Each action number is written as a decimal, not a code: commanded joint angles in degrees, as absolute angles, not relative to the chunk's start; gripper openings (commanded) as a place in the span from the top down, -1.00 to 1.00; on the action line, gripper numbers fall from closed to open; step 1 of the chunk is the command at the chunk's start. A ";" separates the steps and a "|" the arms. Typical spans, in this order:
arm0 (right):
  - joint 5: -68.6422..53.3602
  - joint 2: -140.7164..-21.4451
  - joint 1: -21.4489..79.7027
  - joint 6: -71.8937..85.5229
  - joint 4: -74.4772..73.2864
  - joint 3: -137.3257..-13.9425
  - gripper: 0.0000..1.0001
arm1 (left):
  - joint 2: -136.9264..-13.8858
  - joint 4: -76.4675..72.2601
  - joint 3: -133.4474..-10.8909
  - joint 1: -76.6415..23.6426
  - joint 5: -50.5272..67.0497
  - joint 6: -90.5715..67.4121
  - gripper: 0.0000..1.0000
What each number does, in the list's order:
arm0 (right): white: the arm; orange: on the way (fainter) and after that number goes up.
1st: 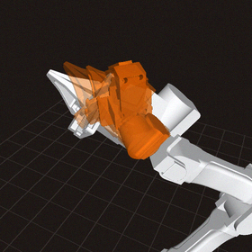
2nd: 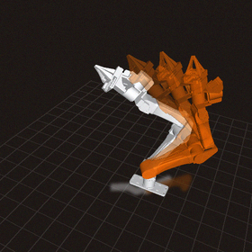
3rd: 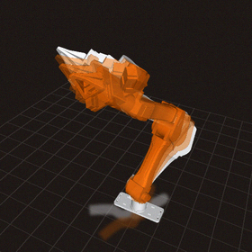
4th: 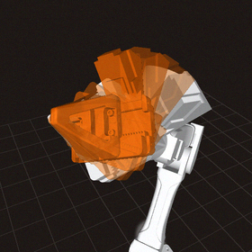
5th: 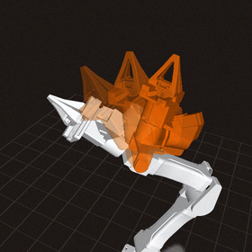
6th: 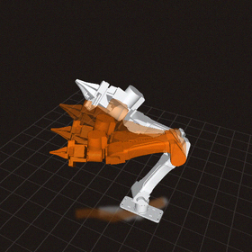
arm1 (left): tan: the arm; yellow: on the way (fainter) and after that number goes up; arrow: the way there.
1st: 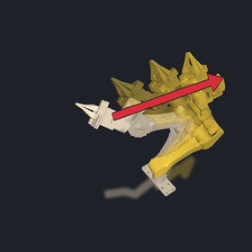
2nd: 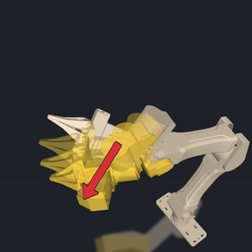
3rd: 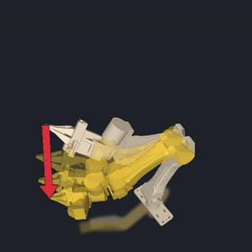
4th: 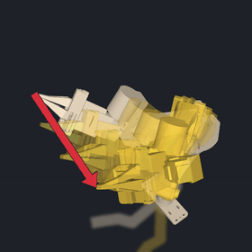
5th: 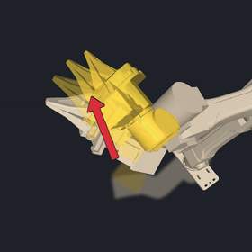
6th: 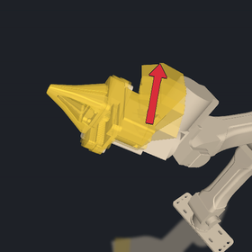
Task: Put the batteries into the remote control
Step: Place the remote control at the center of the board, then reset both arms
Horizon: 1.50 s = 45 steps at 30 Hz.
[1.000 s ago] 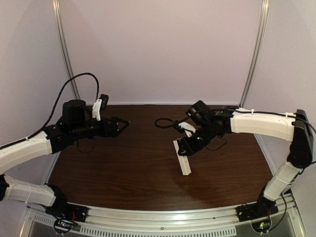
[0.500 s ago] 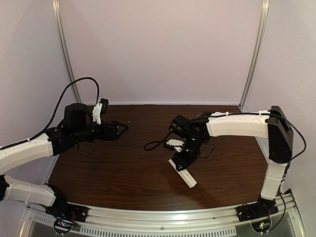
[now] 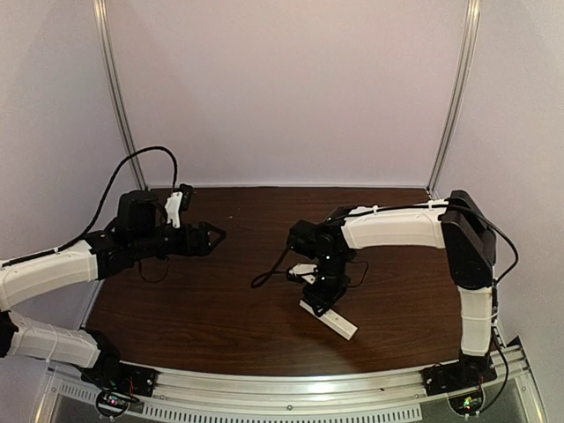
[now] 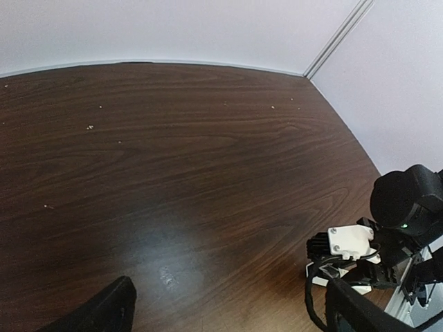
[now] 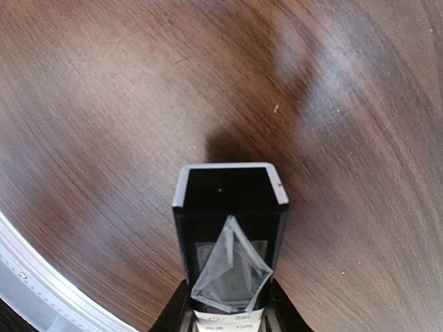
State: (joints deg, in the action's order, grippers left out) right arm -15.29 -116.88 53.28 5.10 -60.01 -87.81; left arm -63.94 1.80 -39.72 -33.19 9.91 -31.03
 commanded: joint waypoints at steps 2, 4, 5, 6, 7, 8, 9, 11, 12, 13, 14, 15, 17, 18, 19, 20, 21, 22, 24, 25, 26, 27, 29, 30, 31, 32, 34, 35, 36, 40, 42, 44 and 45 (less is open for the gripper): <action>-14.23 -119.58 53.79 4.03 -62.21 -89.73 0.77 | -65.28 0.44 -39.02 -32.43 11.05 -30.84 -0.95; -14.72 -120.06 53.83 4.26 -62.12 -89.67 0.64 | -65.83 -1.38 -38.95 -32.08 12.37 -31.04 -0.95; -15.21 -120.20 53.87 4.31 -62.07 -89.65 0.55 | -66.14 -1.67 -38.85 -31.74 13.33 -31.28 -0.95; -15.67 -120.23 53.88 4.35 -61.91 -89.57 0.47 | -66.40 -1.89 -38.85 -31.47 14.00 -31.47 -0.95; -16.02 -120.17 53.99 4.48 -61.66 -89.58 0.39 | -66.55 -1.86 -38.91 -31.23 14.40 -31.62 -0.95; -16.34 -120.01 53.97 4.58 -61.49 -89.63 0.31 | -66.80 -1.74 -39.04 -31.08 14.76 -31.64 -0.95; -16.64 -119.79 53.97 4.73 -61.20 -89.65 0.22 | -66.93 -1.57 -39.18 -30.96 14.96 -31.64 -0.95; -16.95 -119.27 53.98 4.95 -60.73 -89.86 0.07 | -67.29 -0.93 -39.80 -30.94 15.31 -31.63 -0.95; -17.32 -118.97 54.01 5.15 -60.39 -89.99 -0.01 | -67.57 -0.49 -40.19 -30.94 15.44 -31.64 -0.95; -17.84 -118.53 53.97 5.24 -60.12 -90.20 -0.14 | -67.71 -0.29 -40.59 -30.94 15.60 -31.64 -0.95; -18.33 -117.99 53.97 5.61 -59.62 -90.30 -0.25 | -67.95 -0.27 -40.94 -30.94 15.83 -31.76 -0.95; -18.90 -117.38 53.93 5.76 -59.08 -90.40 -0.32 | -68.02 -0.26 -41.34 -30.86 16.15 -32.00 -0.95; -20.16 -115.84 53.61 6.30 -57.97 -90.60 -0.41 | -68.26 1.62 -42.17 -30.85 16.80 -32.24 -0.95; -20.75 -114.71 53.40 6.56 -57.12 -90.65 -0.45 | -68.41 2.15 -42.79 -30.85 17.05 -32.38 -0.95; -21.22 -113.55 53.03 6.97 -56.17 -90.55 -0.49 | -68.49 2.99 -43.58 -30.85 17.21 -32.42 -0.95; -21.75 -112.24 52.63 7.35 -54.97 -90.20 -0.55 | -68.81 3.87 -44.41 -30.85 17.18 -32.43 -0.95; -22.50 -110.83 52.05 7.71 -53.68 -89.74 -0.60 | -69.18 4.92 -45.44 -30.85 17.29 -32.32 -0.95; -22.96 -109.32 51.40 8.04 -52.16 -88.85 -0.68 | -69.79 6.16 -46.81 -30.85 17.34 -32.20 -0.95; -24.19 -104.57 49.91 9.37 -48.06 -86.28 -0.87 | -71.23 8.39 -50.14 -30.73 17.73 -31.25 -0.95; -25.20 -102.48 49.13 9.93 -45.65 -84.80 -0.97 | -71.99 9.87 -52.04 -30.57 17.82 -30.61 -0.95; -25.69 -100.14 48.21 10.70 -43.37 -83.25 -0.99 | -72.94 11.43 -53.95 -30.32 17.84 -29.79 -0.95; -25.88 -98.01 47.21 11.47 -41.48 -81.83 -0.99 | -73.99 13.09 -56.16 -29.94 17.91 -28.92 -0.95; -25.98 -94.10 44.07 12.26 -37.71 -79.06 -0.99 | -75.90 15.84 -60.24 -29.11 18.69 -27.50 -0.95; -25.80 -92.36 42.50 12.84 -36.28 -77.62 -0.99 | -76.82 17.05 -62.21 -28.57 19.18 -27.21 -0.95; -26.16 -90.59 40.84 13.13 -34.78 -75.99 -0.99 | -77.62 17.92 -63.82 -28.04 19.73 -27.04 -0.95; -26.73 -88.81 39.15 13.24 -33.13 -74.14 -0.99 | -78.53 18.86 -65.55 -27.47 20.23 -26.98 -0.95; -27.50 -85.07 35.99 14.15 -28.89 -69.90 -0.99 | -80.19 20.42 -68.30 -26.63 21.40 -26.82 -0.95; -27.92 -83.36 34.47 14.56 -26.97 -68.02 -0.99 | -80.95 20.95 -69.28 -26.48 21.65 -26.67 -0.95; -28.13 -81.70 33.10 15.05 -25.22 -65.45 -0.99 | -81.71 21.34 -69.94 -26.40 21.51 -26.49 -0.95; -28.97 -75.97 27.76 17.44 -19.01 -57.86 -0.99 | -84.14 23.08 -70.00 -26.42 21.29 -25.27 -0.95; -30.03 -72.55 25.64 18.89 -14.84 -53.24 -0.99 | -84.67 22.78 -68.24 -26.42 23.10 -24.47 -0.95; -30.32 -70.13 24.24 19.53 -11.45 -49.04 -0.99 | -84.50 20.69 -64.87 -26.45 24.53 -24.75 -0.95; -30.06 -68.99 23.77 19.79 -10.08 -47.20 -0.99 | -84.24 19.37 -62.85 -26.46 24.89 -25.25 -0.95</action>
